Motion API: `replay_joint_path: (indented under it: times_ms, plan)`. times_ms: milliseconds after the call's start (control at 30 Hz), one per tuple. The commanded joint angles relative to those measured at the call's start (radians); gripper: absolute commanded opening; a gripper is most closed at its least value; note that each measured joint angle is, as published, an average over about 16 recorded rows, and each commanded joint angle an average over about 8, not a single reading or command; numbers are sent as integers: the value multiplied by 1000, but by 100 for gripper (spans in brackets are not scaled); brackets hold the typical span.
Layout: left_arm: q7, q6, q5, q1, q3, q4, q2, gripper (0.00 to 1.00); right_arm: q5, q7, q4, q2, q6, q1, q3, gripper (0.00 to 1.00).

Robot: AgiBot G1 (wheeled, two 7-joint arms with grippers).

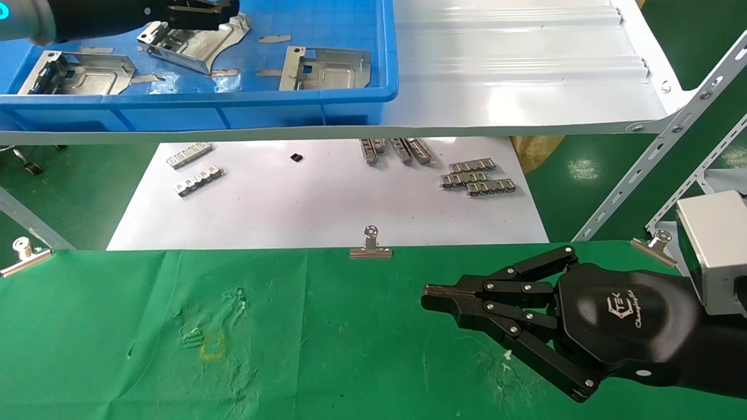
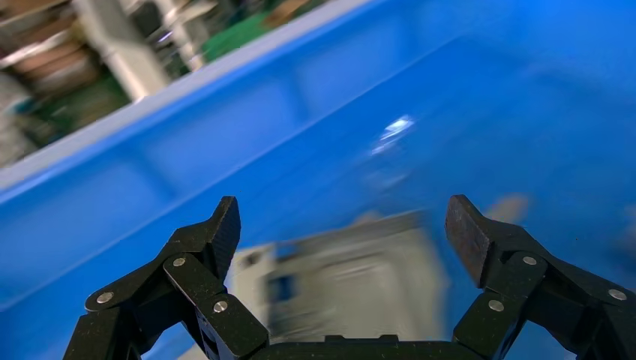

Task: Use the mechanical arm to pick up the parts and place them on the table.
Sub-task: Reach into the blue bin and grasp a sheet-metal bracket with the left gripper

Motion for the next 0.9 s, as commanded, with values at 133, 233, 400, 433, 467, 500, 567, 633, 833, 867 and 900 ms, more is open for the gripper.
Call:
replay_joint_path:
  times_ms: [133, 233, 400, 433, 467, 500, 567, 633, 833, 867, 900]
  plan:
    - [12, -144, 62, -49, 32, 126, 65, 11, 0, 0, 0, 0, 0, 0, 0, 100]
    - [10, -172, 76, -62, 40, 163, 79, 0, 0, 0, 0, 0, 0, 0, 0, 100]
    - [2, -190, 89, -72, 49, 201, 84, 0, 0, 0, 0, 0, 0, 0, 0, 100]
    - [-1, -193, 90, -72, 50, 207, 84, 0, 0, 0, 0, 0, 0, 0, 0, 100]
    - [-3, -195, 91, -73, 51, 211, 85, 0, 0, 0, 0, 0, 0, 0, 0, 100]
    - [-5, -197, 92, -73, 51, 215, 85, 0, 0, 0, 0, 0, 0, 0, 0, 100]
    - [-11, -200, 93, -73, 52, 222, 85, 0, 0, 0, 0, 0, 0, 0, 0, 100]
    - [-16, -202, 94, -73, 52, 227, 85, 0, 0, 0, 0, 0, 0, 0, 0, 100]
    - [-30, -211, 94, -73, 53, 234, 86, 0, 0, 0, 0, 0, 0, 0, 0, 100]
    - [-32, -214, 94, -73, 53, 234, 86, 0, 0, 0, 0, 0, 0, 0, 0, 100]
    - [-34, -216, 93, -73, 52, 234, 86, 0, 0, 0, 0, 0, 0, 0, 0, 100]
